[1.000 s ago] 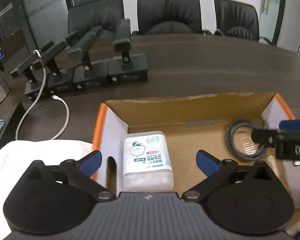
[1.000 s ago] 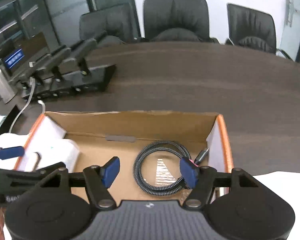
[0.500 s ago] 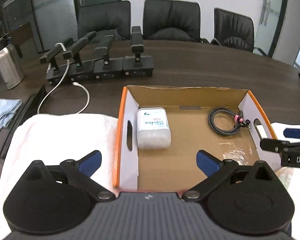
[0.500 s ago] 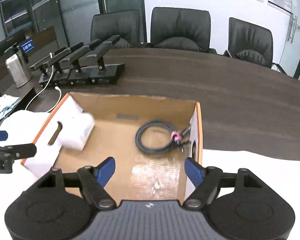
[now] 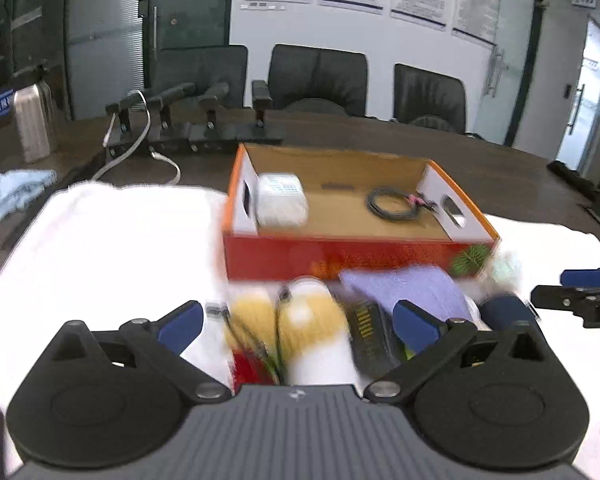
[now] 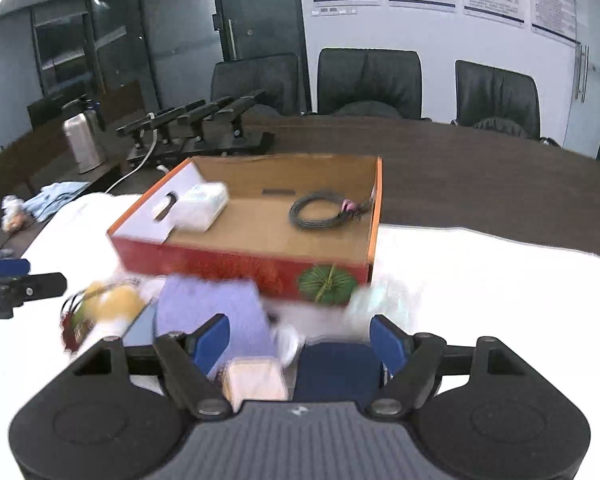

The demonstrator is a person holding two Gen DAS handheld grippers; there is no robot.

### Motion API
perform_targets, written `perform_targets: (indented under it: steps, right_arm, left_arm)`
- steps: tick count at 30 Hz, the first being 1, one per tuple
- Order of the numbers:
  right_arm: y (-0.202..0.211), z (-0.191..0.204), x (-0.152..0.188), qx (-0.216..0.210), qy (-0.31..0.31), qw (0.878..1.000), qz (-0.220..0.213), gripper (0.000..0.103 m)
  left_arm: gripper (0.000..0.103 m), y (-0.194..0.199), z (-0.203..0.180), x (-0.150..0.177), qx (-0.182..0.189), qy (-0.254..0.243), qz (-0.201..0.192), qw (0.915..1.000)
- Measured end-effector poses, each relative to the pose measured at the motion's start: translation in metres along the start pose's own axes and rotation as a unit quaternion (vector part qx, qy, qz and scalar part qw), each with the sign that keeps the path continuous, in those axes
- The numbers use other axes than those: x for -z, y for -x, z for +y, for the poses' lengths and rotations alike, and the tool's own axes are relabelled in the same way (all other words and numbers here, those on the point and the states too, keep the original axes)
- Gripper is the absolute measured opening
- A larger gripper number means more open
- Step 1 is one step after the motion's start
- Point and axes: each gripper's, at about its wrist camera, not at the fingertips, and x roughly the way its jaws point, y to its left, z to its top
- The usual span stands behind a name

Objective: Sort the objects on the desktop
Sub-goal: 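Move both tools back to the pile of items, then grasp black charging cable with left tool while right grasps clear plastic bag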

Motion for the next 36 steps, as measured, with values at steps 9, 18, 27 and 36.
perform_targets:
  steps: [9,18,27,36]
  right_arm:
    - [0.025,0.000,0.090,-0.010,0.015,1.000,-0.005,0.077]
    - [0.029,-0.035,0.076,0.034,0.021,0.998,-0.044,0.077]
    - [-0.032,-0.060,0.023,0.019,-0.012,0.998,-0.050,0.073]
    - [-0.095,-0.069,-0.004,0.012,-0.031,0.999,-0.018,0.061]
  left_arm:
    - [0.103,0.030,-0.002,0.095,0.039,-0.015,-0.028,0.9987]
    - [0.099,0.007,0.017,0.065,0.038,-0.007,-0.053,0.9978]
    - [0.062,-0.035,0.034,0.049,0.035,0.044,-0.031,0.9979]
    - [0.050,-0.065,0.060,0.016,0.060,0.072,0.011,0.9956]
